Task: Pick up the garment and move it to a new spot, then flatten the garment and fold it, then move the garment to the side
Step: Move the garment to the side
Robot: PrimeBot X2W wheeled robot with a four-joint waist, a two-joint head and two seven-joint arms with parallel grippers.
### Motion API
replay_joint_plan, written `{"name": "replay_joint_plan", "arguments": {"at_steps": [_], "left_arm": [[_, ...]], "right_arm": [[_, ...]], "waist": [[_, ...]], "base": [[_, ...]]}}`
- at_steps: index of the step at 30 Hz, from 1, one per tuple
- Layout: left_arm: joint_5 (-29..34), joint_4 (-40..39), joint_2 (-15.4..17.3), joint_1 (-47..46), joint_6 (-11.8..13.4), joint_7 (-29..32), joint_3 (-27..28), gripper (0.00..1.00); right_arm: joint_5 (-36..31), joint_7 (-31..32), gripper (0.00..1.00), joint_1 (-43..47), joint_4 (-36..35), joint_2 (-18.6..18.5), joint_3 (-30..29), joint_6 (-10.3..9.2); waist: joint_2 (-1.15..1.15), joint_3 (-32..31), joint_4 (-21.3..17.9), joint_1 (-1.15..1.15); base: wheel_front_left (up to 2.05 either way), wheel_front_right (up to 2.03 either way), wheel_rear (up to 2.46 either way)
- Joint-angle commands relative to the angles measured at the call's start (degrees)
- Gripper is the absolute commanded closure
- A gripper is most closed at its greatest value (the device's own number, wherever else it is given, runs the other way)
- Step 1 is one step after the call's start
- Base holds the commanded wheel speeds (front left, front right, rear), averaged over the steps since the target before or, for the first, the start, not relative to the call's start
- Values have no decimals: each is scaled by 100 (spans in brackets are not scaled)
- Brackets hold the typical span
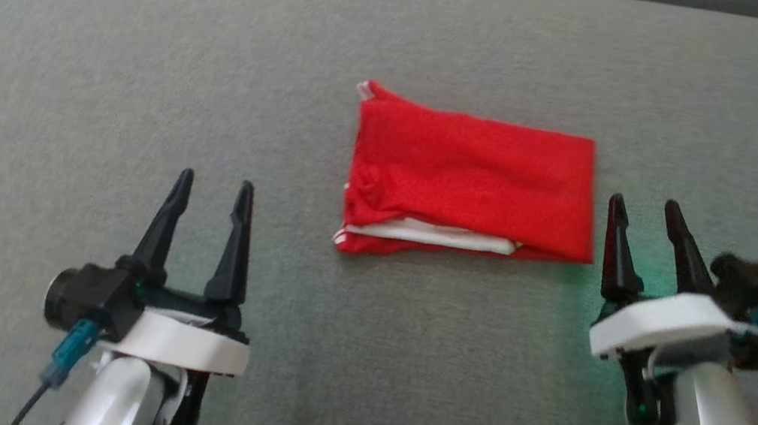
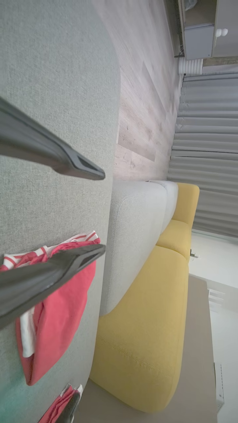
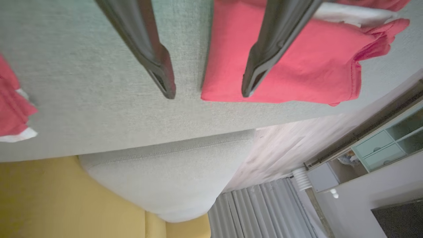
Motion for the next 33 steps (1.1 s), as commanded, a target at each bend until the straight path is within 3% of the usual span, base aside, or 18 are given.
{"name": "replay_joint_plan", "arguments": {"at_steps": [1, 14, 15, 16, 24, 33], "left_arm": [[-44, -167, 18, -254, -4, -29, 81, 0], [-112, -196, 18, -467, 77, -29, -25, 0], [-111, -192, 18, -474, 76, -29, -25, 0], [-107, -186, 18, -480, 76, -29, -25, 0], [-19, -227, 18, -394, 64, -29, 10, 0], [60, -228, 18, -273, 20, -29, -32, 0]], "right_arm": [[126, 101, 0, -377, 95, -7, 114, -4], [304, 711, 1, -1259, 1974, -7, 73, -4], [297, 718, 82, -1291, 2071, -7, 102, -4], [285, 703, 100, -1320, 2152, -7, 126, -4], [-276, 189, 100, -1492, 2369, -7, 420, -4], [-1090, 52, 100, -1538, 1848, -309, 1170, -4]], "waist": [[0, 257, 276, -1], [0, 447, 738, -1], [0, 437, 749, -1], [0, 420, 755, -1], [0, 118, 452, -1], [0, -122, -404, -1]], "base": [[0, 0, 0], [0, 0, 0], [0, 0, 0], [0, 0, 0], [0, 0, 0], [0, 0, 0]]}}
